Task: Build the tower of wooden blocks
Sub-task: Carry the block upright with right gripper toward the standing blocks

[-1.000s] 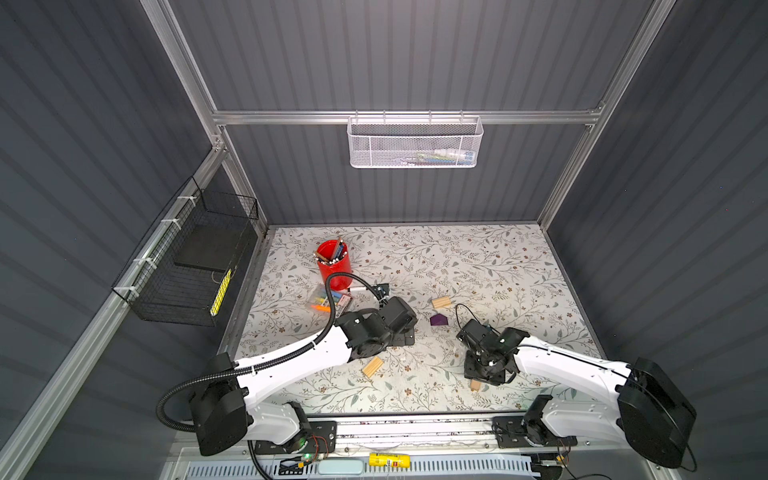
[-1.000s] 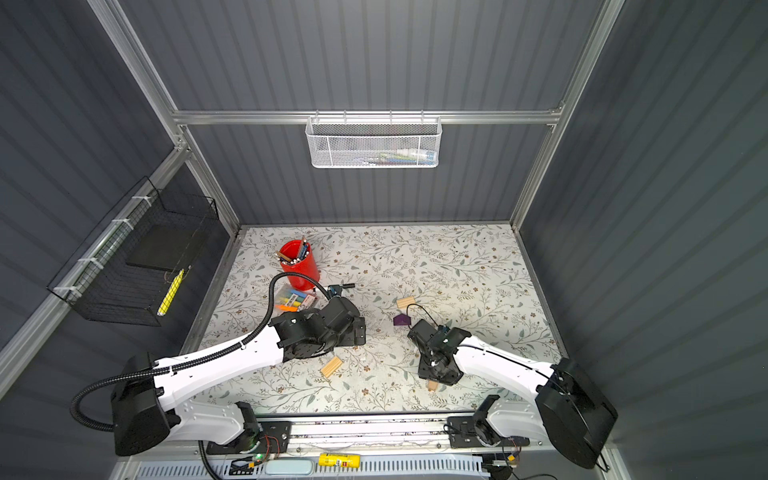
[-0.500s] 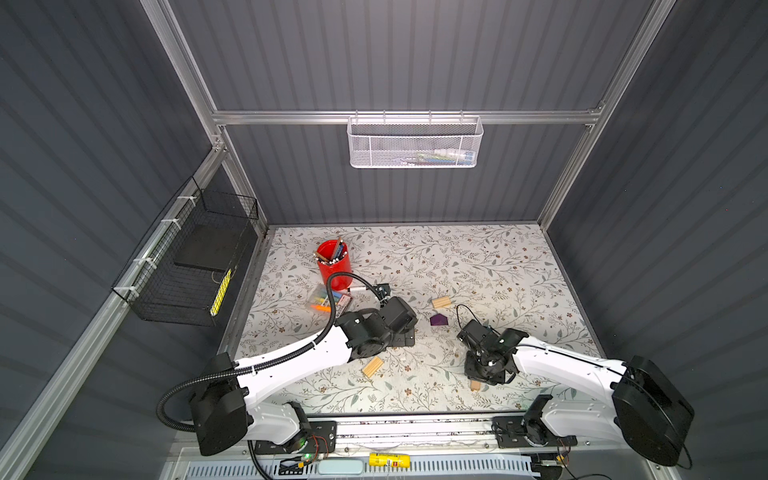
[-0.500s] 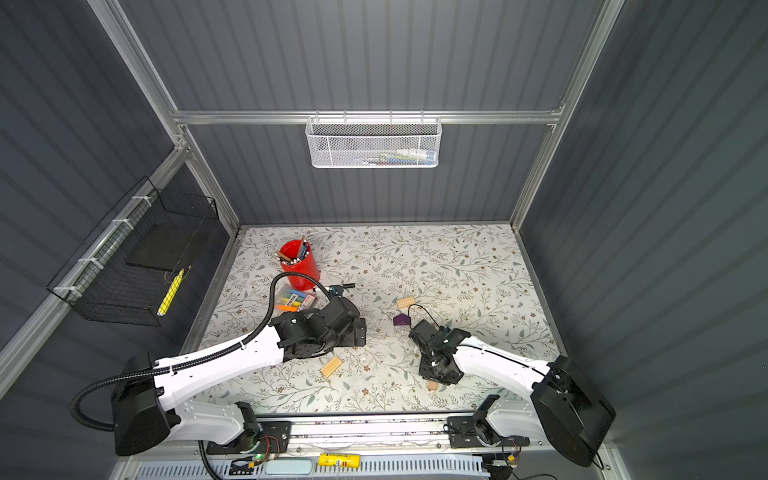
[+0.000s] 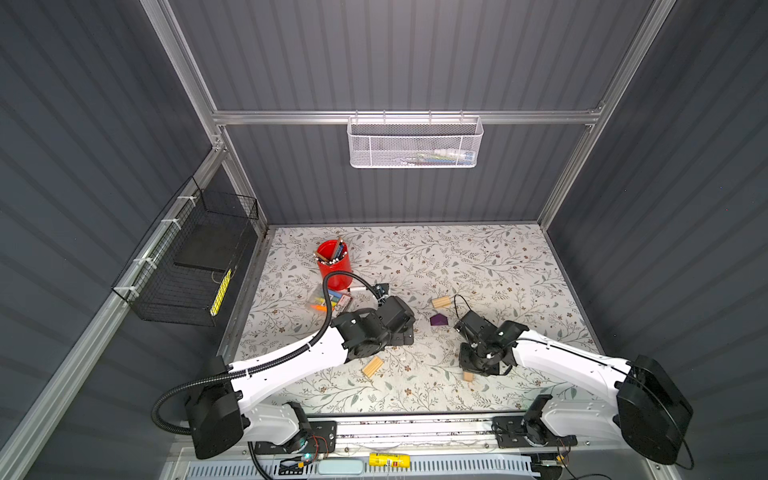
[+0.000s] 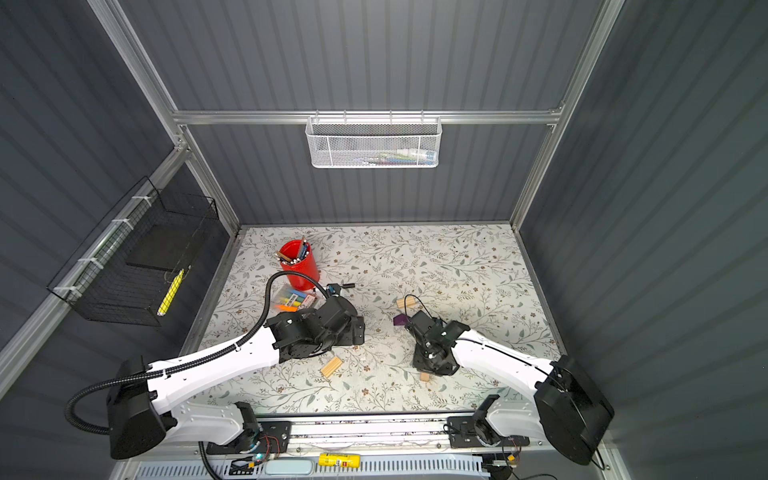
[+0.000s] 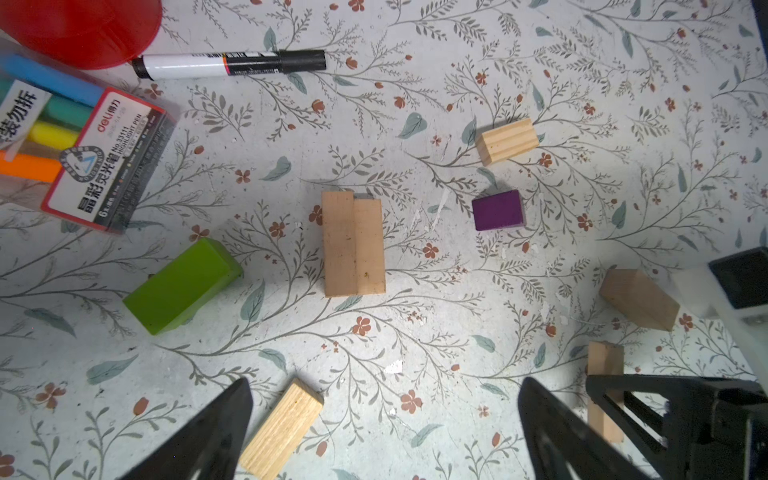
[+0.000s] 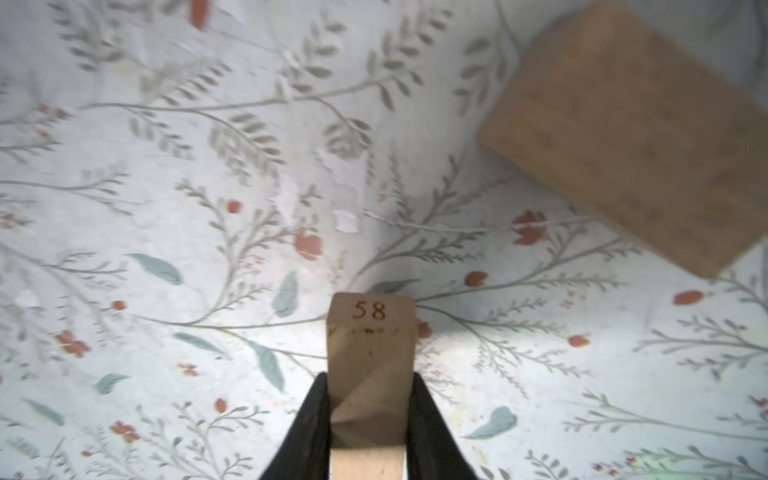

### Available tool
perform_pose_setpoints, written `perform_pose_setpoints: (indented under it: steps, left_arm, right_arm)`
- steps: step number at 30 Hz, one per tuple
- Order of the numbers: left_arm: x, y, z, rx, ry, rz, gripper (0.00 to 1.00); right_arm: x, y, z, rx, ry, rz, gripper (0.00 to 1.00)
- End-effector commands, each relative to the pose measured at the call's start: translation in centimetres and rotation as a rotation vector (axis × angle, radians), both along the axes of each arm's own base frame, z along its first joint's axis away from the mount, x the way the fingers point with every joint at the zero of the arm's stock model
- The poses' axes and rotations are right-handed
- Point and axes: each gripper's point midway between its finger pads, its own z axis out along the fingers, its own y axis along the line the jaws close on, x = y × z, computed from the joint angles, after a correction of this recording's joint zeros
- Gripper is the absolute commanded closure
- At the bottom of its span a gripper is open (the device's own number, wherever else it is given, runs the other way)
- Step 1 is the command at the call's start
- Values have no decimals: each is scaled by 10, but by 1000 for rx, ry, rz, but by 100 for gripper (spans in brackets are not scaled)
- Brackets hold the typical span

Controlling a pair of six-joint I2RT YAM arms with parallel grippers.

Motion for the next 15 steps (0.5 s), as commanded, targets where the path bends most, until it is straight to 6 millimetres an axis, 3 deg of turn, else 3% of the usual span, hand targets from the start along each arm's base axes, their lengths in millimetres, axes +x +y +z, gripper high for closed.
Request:
perform_pose_setpoints:
  steps: [1, 7, 15]
  left_arm:
    - [-1, 24, 0, 53, -16, 33, 0]
    - [-3, 49, 0, 81, -27, 89, 0]
    - [-11, 85, -1, 120, -37, 183, 0]
  right_arm:
    - [11, 24, 12, 44, -11, 58, 79]
    - [40, 78, 31, 106, -44, 135, 80]
    - [70, 134, 40, 161, -64, 192, 80]
